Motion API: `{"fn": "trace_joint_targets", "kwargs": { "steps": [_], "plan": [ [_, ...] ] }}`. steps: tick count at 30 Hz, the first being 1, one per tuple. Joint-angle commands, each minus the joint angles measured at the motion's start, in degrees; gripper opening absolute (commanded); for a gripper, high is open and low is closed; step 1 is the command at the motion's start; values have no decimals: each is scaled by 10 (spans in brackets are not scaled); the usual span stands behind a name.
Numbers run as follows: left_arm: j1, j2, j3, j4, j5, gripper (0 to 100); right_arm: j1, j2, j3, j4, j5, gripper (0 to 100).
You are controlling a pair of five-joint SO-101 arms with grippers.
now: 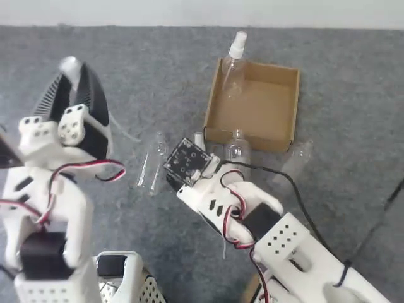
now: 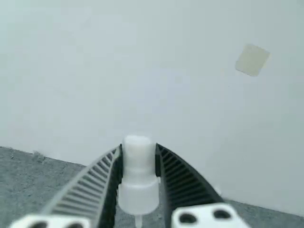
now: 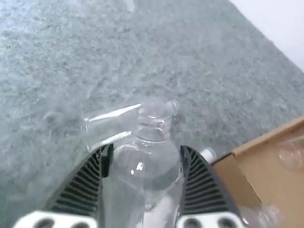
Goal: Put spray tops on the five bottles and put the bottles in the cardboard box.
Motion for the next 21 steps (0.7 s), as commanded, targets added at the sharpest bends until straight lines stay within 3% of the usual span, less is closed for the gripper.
{"fn": "trace_joint_targets", "kwargs": {
  "steps": [1, 6, 21],
  "plan": [
    [13, 0, 30, -55, 25, 12, -2, -30, 43, -124, -7, 6],
    [64, 0, 42, -43, 24, 11, 0, -30, 65, -158, -8, 6],
    [102, -4, 174, -64, 25, 11, 1, -30, 81, -156, -3, 6]
  ]
}}
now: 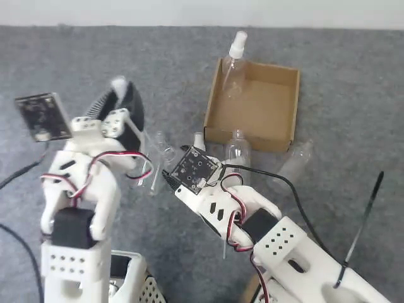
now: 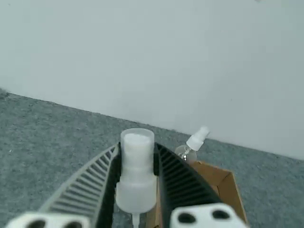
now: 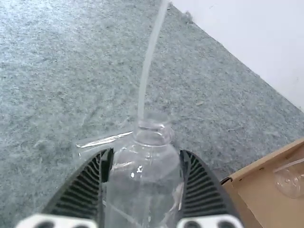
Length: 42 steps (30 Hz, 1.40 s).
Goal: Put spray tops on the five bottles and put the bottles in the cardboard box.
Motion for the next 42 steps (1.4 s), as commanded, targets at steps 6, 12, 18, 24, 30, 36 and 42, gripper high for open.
{"fn": "trace_joint_targets", "kwargs": {
  "steps": [6, 12, 18, 24, 30, 36, 42],
  "plan": [
    [47, -10, 41, -18, 3, 11, 1, -30, 33, -19, -3, 6],
    [49, -10, 74, -18, 0, 11, 20, -29, 52, -134, -8, 6],
    [50, -5, 85, -16, -1, 11, 27, -29, 64, -187, -109, 6],
    [93, -9, 101, 7, -52, 11, 28, -29, 67, -188, -117, 6],
    [101, -10, 99, 19, -81, 13, 29, -29, 69, -182, -117, 6],
    [101, -10, 94, 34, -83, 152, 29, -29, 72, -184, -117, 6],
    [100, -6, 7, 55, -85, 181, 29, -29, 74, -182, -117, 6]
  ]
}}
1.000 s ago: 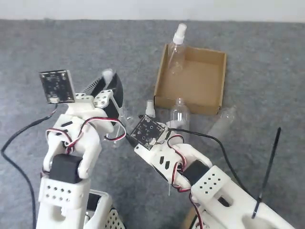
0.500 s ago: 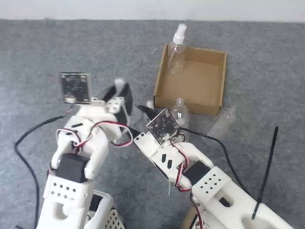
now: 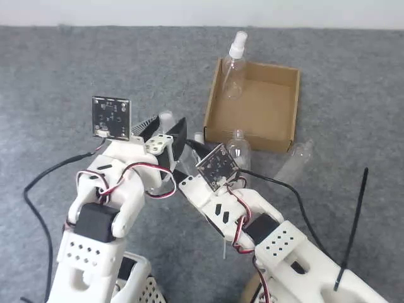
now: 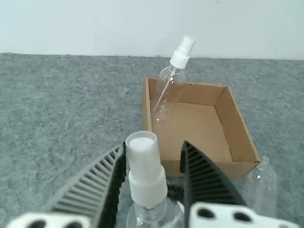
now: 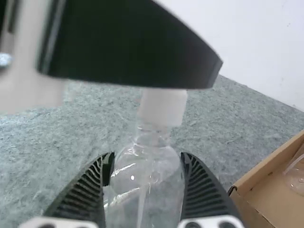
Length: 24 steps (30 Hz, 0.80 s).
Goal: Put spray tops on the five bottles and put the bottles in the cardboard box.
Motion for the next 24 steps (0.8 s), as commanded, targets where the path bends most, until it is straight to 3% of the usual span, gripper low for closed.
{"fn": "trace_joint_targets", "kwargs": {
  "steps": [1, 11, 18, 24],
  "plan": [
    [-2, -5, -101, 14, -12, 181, 7, -29, -8, -9, -7, 6],
    [-69, 85, -128, -6, -52, 125, 7, -29, -7, -9, -7, 6],
    [-61, 117, -116, 4, -68, 122, 8, -29, -7, -9, -7, 6],
    [1, 117, -87, 5, -68, 122, 8, -29, -7, -9, -7, 6]
  ]
}}
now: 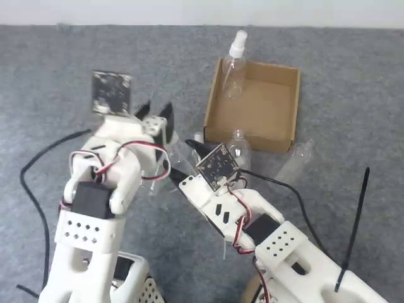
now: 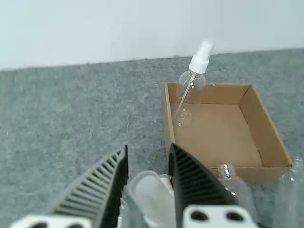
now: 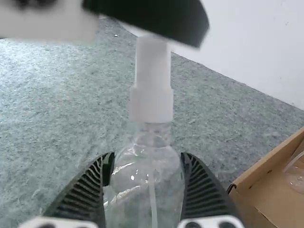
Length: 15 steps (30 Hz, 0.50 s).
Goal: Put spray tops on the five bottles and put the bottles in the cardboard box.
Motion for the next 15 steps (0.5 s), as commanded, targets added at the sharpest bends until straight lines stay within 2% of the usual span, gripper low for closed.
{"fn": "trace_joint_targets", "kwargs": {
  "steps": [1, 7, 15],
  "plan": [
    [39, 0, 1, -6, -3, 122, 6, -29, -7, -9, -7, 6],
    [47, 1, 3, -4, -3, 122, 6, -29, 2, -15, -7, 6],
    [48, 0, 1, 47, -2, 122, 6, -29, 2, -15, -7, 6]
  ]
}}
